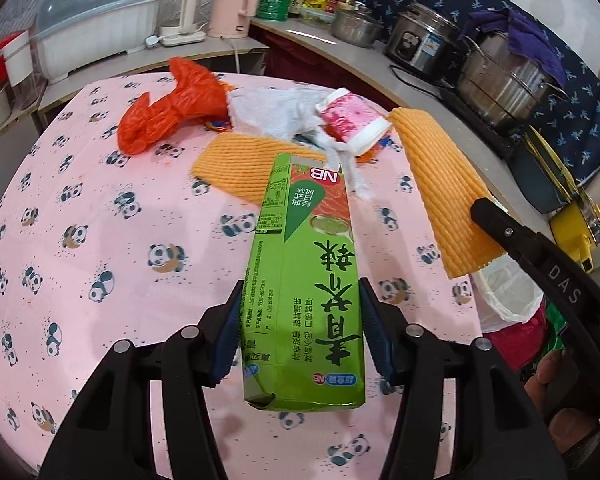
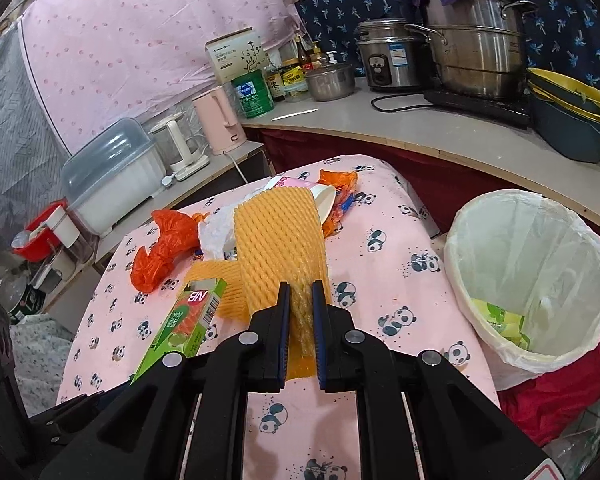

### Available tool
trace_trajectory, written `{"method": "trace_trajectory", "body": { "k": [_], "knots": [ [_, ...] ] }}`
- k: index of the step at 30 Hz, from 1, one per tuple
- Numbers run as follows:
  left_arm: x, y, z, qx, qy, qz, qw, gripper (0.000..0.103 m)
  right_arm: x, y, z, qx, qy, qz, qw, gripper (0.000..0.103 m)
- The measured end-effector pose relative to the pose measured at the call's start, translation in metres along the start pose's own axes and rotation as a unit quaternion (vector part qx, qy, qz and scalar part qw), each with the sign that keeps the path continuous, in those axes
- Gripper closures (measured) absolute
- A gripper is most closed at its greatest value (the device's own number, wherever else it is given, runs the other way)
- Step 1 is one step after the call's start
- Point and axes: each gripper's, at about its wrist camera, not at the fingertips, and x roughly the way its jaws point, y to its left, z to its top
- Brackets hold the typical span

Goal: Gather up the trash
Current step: 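Grasp the orange foam fruit net with the right gripper and lift it, then carry the carton and foam net over the bin and release both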

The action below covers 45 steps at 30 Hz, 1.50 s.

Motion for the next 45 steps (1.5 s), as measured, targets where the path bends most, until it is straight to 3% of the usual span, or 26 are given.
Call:
{"method": "trace_trajectory", "body": {
  "k": [15, 31, 45],
  "knots": [
    [0.003, -0.095, -0.003, 0.078, -0.002, -0.04, 0.9961, 0.051, -0.044, -0.085, -0.001, 0.063, -0.033, -0.043, 0.997, 0.093],
    [0.037, -0.204, -0.007, 0.158, 0.021, -0.096, 0.9825, 0.051, -0.071, -0.197, -0.015, 0.148, -0.051, -0.113, 0.981, 0.093],
    [0.078, -0.251, -0.002, 0.189, 0.042, -0.112, 0.9746, 0.051, -0.063, -0.236, -0.017, 0.173, -0.044, -0.143, 0.973, 0.093]
  ]
}}
